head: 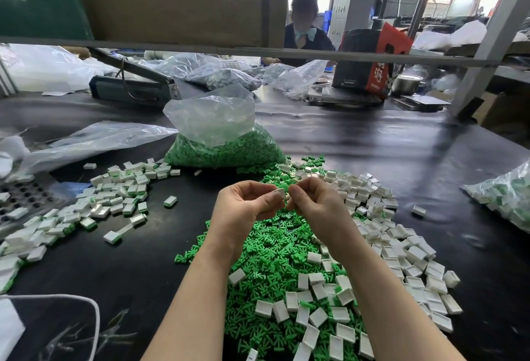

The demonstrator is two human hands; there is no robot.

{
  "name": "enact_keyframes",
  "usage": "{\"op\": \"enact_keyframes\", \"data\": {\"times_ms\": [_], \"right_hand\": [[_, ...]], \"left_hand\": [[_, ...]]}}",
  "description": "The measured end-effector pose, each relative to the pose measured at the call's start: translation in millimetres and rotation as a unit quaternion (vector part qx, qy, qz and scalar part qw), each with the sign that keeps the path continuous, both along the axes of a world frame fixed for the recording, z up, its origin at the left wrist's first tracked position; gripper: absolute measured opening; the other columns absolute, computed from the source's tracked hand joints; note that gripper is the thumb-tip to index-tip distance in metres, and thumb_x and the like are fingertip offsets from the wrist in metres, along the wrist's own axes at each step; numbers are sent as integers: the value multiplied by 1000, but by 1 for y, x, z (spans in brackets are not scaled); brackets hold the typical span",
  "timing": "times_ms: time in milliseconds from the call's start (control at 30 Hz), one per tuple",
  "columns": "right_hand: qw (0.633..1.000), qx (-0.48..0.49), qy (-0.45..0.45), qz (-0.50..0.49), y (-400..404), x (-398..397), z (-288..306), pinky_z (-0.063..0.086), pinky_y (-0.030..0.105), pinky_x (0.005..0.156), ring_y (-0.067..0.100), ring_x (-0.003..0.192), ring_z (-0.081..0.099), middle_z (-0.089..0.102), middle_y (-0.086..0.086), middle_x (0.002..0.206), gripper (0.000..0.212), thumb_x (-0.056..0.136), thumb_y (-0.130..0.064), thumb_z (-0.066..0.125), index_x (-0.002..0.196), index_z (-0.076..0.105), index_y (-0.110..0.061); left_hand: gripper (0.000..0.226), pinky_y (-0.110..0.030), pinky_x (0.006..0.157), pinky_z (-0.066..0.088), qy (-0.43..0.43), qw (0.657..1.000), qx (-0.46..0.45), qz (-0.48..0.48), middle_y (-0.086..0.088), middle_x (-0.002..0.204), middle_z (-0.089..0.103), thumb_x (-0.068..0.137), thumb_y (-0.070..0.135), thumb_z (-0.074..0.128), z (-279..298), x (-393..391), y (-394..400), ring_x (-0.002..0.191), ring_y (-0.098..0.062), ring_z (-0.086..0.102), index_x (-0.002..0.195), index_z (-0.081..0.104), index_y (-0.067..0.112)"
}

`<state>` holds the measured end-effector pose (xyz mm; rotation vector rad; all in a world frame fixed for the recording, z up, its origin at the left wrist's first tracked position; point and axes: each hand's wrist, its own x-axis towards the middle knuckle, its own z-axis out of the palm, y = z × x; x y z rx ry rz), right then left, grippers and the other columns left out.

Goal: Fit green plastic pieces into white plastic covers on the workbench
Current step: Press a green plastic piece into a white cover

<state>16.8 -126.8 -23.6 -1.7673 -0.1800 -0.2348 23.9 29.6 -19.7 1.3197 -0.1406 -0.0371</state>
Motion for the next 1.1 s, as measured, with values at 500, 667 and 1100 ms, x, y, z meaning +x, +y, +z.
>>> {"op": "enact_keyframes", "data": {"times_ms": [500, 667, 1100], "right_hand": [[979, -199, -32, 21, -6, 0, -6, 38, 27, 52, 5, 52, 46, 54, 1, 61, 24, 98, -19, 53, 77, 55, -9], [991, -129, -40, -7, -6, 1, -5, 35, 22, 50, 5, 49, 43, 55, 0, 59, 28, 99, -18, 53, 72, 55, -13], [993, -110, -51, -11, -1, 2, -6, 36, 21, 49, 5, 50, 44, 55, -3, 58, 27, 98, -22, 55, 72, 55, -16]], "left_hand": [[9, -23, 64, 52, -27, 964, 256, -68, -4, 75, 75, 95, 13, 60, -4, 2, 1, 69, -16, 71, 88, 65, 10], [8, -17, 54, 49, 2, 983, 182, -34, -4, 73, 75, 91, 13, 67, -2, 1, 1, 63, -12, 69, 88, 69, 6], [5, -15, 49, 44, 16, 991, 131, -21, -7, 69, 73, 83, 15, 74, 0, -2, 2, 57, -10, 65, 80, 76, 11]]}}
